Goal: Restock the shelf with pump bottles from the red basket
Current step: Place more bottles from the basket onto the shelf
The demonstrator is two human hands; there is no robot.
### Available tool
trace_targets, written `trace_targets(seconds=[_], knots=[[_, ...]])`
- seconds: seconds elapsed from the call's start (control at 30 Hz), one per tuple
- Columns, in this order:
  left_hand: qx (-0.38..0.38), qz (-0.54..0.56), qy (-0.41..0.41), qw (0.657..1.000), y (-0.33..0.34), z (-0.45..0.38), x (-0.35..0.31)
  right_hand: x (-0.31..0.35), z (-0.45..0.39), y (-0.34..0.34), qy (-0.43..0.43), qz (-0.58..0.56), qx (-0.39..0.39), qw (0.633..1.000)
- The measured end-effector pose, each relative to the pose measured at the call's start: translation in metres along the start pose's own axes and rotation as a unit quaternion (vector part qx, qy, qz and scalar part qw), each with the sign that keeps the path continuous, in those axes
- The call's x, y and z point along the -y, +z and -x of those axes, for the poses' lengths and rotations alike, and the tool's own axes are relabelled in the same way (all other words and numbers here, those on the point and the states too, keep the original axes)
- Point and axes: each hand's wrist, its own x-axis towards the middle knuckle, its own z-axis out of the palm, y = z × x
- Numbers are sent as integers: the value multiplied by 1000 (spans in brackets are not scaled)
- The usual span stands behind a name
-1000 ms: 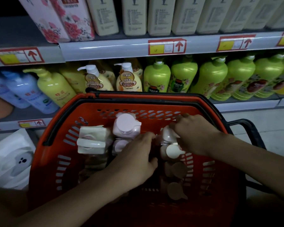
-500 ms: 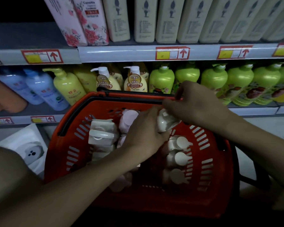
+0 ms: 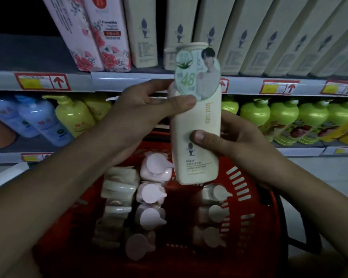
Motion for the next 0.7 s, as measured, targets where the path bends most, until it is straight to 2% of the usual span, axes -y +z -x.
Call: trace_targets(seconds=[0.23,0.4,0.47,0.7], knots=[[16,7,9,1000,-28,-1,-18,5,-11,26,-29,-45,-76,996],[35,-121,25,992,-59,28,-42,31,-7,66,-45,-139,-121,982],[44,-139,28,989,-70,45,-51,48,-5,84,-56,-156,-132,977],[-13,-161,83,983,-137,106,-115,117,-11,160,-112,-150,-145,972]])
